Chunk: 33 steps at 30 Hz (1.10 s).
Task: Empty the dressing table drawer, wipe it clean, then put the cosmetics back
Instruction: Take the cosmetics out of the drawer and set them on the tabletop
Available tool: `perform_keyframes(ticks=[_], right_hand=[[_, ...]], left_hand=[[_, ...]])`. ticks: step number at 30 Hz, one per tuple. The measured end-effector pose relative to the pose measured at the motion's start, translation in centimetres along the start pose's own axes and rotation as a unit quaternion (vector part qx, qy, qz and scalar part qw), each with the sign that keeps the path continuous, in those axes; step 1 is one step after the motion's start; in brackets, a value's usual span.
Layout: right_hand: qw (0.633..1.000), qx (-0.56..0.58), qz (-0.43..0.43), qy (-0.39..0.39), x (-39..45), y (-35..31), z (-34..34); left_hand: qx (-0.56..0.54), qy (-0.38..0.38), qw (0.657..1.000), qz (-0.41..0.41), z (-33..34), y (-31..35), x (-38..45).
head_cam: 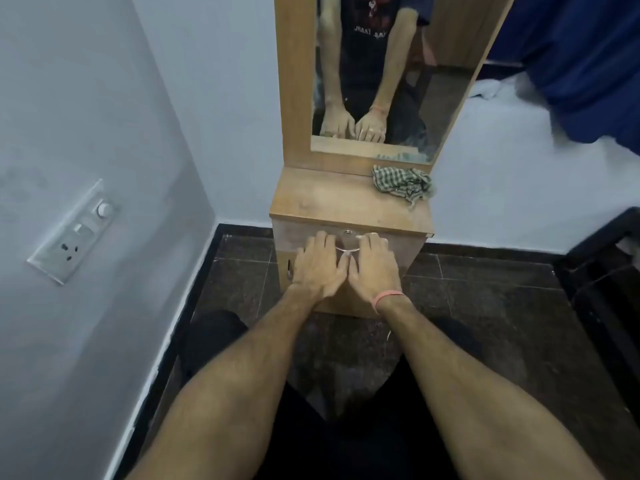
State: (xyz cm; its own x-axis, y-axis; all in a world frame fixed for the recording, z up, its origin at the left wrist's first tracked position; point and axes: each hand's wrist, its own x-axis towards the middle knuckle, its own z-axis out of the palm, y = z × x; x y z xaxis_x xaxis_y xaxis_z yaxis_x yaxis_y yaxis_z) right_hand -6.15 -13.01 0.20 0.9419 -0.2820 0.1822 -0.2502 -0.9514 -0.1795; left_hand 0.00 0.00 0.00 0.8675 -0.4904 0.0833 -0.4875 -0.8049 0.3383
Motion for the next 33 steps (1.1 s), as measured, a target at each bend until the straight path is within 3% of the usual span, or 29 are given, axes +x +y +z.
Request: perform_keyframes(ticks=[4, 8, 19, 33], right_hand=[[0.992, 0.009, 0.012, -0.125, 0.6, 0.9, 1.0], [0.985, 0.027, 0.011, -0.172, 1.0, 1.4, 1.7], [0.983, 0.006, 0.022, -0.182, 0.9, 0.2, -0.4], [0.987, -0.011, 0.012, -0.160, -9.1, -1.6, -1.3]], left_hand=[[0.016, -0.117, 0.992, 0.034, 1.2, 0.2, 1.1], [0.046, -0.131, 0.989, 0.046, 1.8, 0.4, 1.7], [0.047, -0.130, 0.990, 0.028, 1.2, 1.0, 1.7], [-0.033, -0.104, 0.994, 0.000, 1.7, 1.3, -9.2]])
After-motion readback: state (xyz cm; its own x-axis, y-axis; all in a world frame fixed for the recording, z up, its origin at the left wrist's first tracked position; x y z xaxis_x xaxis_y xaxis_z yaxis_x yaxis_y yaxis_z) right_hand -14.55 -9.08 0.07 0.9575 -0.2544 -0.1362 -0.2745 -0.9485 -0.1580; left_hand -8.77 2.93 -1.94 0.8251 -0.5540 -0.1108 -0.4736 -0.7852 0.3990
